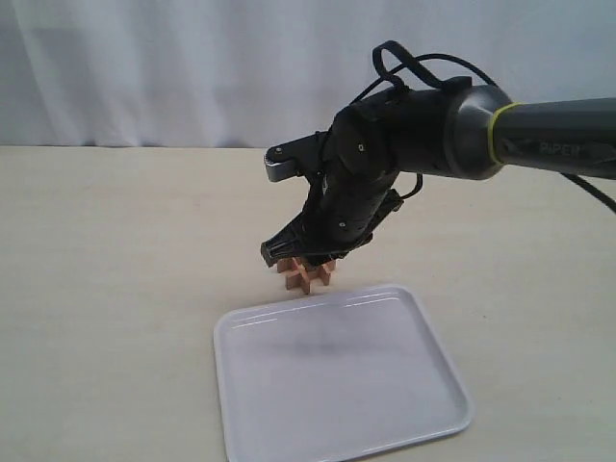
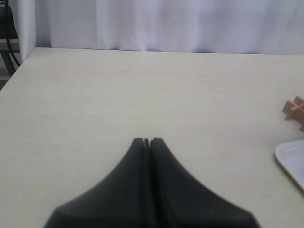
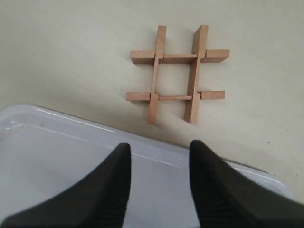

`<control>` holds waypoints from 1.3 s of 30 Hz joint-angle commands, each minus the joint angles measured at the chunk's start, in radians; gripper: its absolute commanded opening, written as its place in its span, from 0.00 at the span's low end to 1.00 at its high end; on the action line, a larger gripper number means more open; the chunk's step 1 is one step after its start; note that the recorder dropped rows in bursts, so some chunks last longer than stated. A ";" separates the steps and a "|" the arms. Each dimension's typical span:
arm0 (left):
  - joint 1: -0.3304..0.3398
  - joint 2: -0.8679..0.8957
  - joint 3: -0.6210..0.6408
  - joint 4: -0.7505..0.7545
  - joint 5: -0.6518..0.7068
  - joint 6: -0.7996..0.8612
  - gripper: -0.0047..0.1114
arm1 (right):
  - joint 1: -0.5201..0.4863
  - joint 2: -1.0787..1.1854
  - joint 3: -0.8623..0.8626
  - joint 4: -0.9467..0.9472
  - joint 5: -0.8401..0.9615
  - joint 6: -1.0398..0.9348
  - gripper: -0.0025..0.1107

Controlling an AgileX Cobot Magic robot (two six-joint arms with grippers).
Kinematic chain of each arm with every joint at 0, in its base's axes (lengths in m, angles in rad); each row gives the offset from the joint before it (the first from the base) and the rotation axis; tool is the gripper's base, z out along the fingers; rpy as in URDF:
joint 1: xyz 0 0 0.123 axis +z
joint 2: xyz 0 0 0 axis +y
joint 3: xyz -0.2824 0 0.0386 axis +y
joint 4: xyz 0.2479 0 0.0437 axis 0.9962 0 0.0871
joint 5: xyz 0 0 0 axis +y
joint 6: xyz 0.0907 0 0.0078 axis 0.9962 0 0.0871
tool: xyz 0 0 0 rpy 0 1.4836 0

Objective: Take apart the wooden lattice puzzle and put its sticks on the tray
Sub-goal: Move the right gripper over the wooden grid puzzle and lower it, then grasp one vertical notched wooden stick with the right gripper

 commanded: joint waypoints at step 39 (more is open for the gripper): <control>0.001 -0.001 0.002 0.006 -0.007 0.001 0.04 | -0.070 0.169 -0.043 -0.056 -0.128 0.036 0.34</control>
